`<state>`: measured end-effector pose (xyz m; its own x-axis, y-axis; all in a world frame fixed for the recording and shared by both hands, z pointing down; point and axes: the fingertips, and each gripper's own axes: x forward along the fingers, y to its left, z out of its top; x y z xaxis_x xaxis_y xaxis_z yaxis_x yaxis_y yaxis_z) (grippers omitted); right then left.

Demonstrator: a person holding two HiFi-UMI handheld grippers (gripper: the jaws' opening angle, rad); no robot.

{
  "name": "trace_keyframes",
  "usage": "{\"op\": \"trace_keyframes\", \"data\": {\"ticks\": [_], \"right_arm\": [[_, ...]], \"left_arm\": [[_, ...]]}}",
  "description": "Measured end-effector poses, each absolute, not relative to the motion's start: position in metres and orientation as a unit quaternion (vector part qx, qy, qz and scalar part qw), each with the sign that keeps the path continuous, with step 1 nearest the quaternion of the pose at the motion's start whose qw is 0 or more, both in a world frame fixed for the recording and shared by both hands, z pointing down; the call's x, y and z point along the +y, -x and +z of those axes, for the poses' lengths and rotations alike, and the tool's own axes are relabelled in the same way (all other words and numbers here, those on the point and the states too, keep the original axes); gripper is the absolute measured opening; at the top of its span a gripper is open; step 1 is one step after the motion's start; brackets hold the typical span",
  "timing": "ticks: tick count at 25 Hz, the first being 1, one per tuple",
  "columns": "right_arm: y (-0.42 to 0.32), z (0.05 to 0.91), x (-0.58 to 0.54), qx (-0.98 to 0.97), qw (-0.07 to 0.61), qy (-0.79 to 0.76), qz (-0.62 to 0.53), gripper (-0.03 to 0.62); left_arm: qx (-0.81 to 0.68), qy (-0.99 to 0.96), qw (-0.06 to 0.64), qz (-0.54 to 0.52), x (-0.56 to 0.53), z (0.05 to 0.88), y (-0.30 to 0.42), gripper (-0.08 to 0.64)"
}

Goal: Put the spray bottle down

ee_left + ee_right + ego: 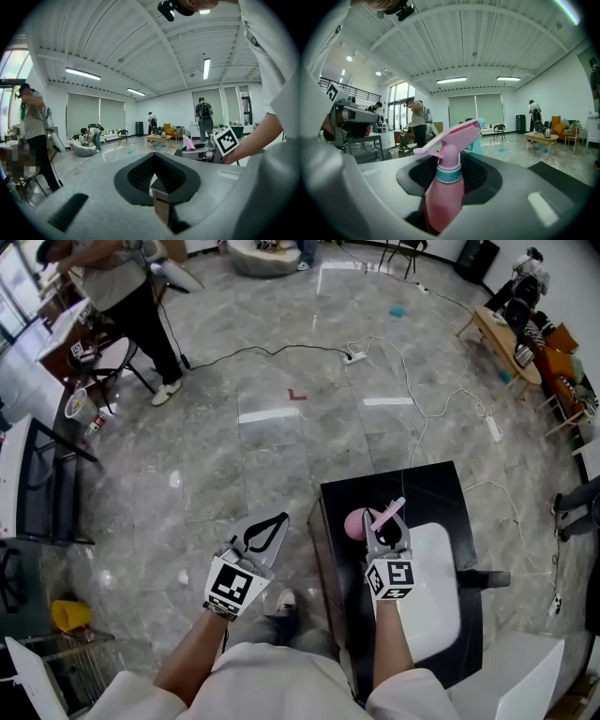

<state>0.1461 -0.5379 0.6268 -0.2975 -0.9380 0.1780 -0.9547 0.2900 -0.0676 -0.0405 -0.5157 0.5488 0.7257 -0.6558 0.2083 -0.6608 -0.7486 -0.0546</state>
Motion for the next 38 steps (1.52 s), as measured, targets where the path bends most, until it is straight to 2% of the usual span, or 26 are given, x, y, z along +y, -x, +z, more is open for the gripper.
{"op": "trace_keyframes", "data": {"ticks": [22,31,38], "right_arm": [[-0.138,0.641,-0.531,-0.810,0.079,-0.575,0.083,0.155],[-0.146,0.647,-0.520,-0.802,0.094,-0.582,0.093,0.242],[-0.145,0.636,-0.502,-0.801,0.098,-0.583,0.094,0.258]], "left_arm": [[-0.359,-0.927,0.011,0.110,-0.514,0.549,0.045,0.005],[-0.356,-0.929,0.002,0.104,-0.505,0.542,0.043,0.005],[-0.354,-0.930,-0.005,0.097,-0.493,0.530,0.043,0.005]]}}
